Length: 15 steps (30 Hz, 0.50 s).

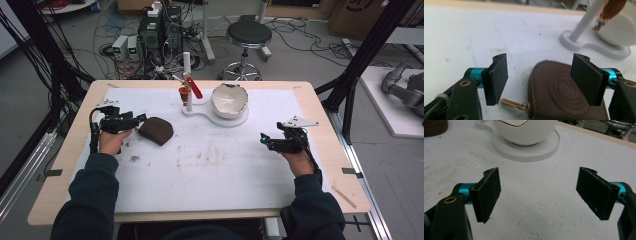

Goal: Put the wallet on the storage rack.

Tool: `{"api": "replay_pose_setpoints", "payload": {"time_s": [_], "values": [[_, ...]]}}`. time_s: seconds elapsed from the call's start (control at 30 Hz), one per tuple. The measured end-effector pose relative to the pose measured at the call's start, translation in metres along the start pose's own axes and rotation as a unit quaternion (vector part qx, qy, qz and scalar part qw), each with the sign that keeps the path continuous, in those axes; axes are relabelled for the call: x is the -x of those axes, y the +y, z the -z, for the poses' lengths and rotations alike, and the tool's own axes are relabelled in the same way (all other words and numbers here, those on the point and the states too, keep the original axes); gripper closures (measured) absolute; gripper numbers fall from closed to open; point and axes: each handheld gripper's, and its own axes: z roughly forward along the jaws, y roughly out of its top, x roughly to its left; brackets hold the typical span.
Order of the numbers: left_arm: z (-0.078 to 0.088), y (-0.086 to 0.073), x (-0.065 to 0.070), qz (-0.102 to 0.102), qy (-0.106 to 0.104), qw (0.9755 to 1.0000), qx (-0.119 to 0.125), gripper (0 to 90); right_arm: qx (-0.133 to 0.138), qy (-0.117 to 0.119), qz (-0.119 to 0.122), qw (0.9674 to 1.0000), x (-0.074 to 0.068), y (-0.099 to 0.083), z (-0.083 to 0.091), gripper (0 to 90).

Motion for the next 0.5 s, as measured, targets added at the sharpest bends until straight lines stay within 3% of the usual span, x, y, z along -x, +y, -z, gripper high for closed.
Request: {"api": "replay_pose_setpoints", "payload": {"time_s": [0.1, 0.2, 0.27, 0.37, 0.5], "values": [[-0.011, -0.005, 0.002, -0.003, -0.011, 0.9994, -0.032, 33.7, -0.002, 0.009, 0.000, 1.0000, -0.001, 0.000, -0.001, 20.1], [-0.019, -0.011, 0.002, 0.007, -0.022, 0.9977, -0.064, 35.0, -0.004, 0.028, 0.006, 0.9996, -0.004, 0.000, -0.003, 20.1], [-0.021, -0.012, 0.002, 0.024, -0.036, 0.9967, -0.069, 38.4, -0.002, 0.032, 0.008, 0.9994, -0.005, 0.000, -0.003, 20.1], [-0.022, -0.013, 0.006, 0.029, -0.048, 0.9952, -0.081, 40.3, -0.002, 0.040, 0.008, 0.9992, -0.007, 0.001, -0.004, 20.1], [-0.024, -0.015, 0.023, 0.019, -0.051, 0.9945, -0.090, 41.8, -0.005, 0.049, 0.008, 0.9987, -0.010, 0.001, -0.007, 20.1]]}}
